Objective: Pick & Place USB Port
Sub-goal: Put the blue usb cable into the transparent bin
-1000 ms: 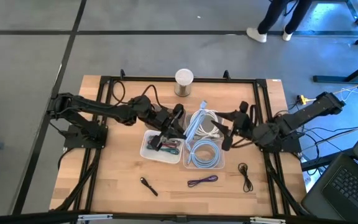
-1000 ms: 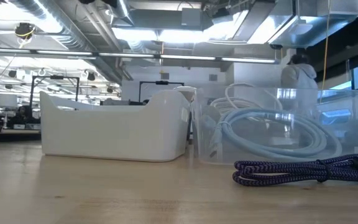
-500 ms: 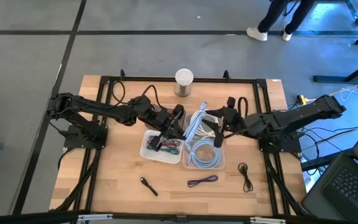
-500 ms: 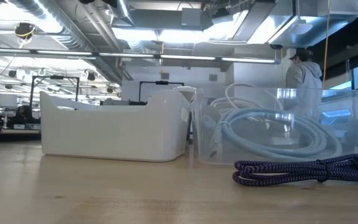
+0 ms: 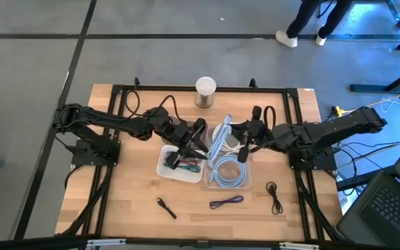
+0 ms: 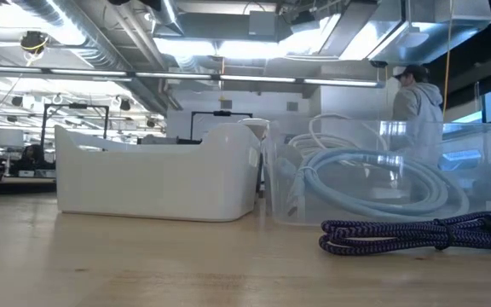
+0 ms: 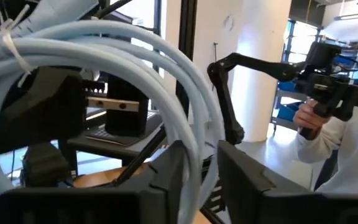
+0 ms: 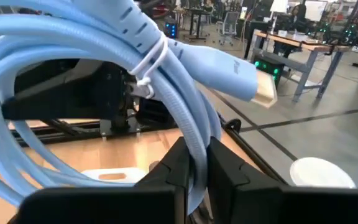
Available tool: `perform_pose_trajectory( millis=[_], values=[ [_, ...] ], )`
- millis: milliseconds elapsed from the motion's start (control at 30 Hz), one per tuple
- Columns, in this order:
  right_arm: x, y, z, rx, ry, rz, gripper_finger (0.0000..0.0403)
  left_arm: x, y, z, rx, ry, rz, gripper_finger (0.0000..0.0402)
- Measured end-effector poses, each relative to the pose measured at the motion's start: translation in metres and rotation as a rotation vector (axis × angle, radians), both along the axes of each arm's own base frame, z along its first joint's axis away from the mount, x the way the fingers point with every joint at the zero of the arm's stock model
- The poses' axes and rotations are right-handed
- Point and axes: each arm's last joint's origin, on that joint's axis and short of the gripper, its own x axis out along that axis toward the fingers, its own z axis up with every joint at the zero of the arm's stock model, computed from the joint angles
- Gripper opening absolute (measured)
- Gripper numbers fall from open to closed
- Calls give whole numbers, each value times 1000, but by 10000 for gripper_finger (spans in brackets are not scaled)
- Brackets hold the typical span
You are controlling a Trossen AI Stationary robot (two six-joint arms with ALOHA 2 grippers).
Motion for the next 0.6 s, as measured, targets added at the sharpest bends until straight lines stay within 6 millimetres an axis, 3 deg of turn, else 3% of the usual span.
perform_pose_trajectory(
  millis=[167, 300, 500, 600],
  values=[
    [-19, -2, 12, -23, 67, -91, 27, 0, 2, -1, -4, 24, 21, 140],
    [-37, 1, 27, 64, 141, -72, 27, -7, 10, 1, 7, 82, 52, 171],
    [-59, 12, 28, 236, 377, -61, 27, -21, 30, 0, 13, 230, 155, 190],
    [-59, 22, 24, 278, 439, -71, 27, -30, 38, 3, 2, 266, 184, 191]
  ],
)
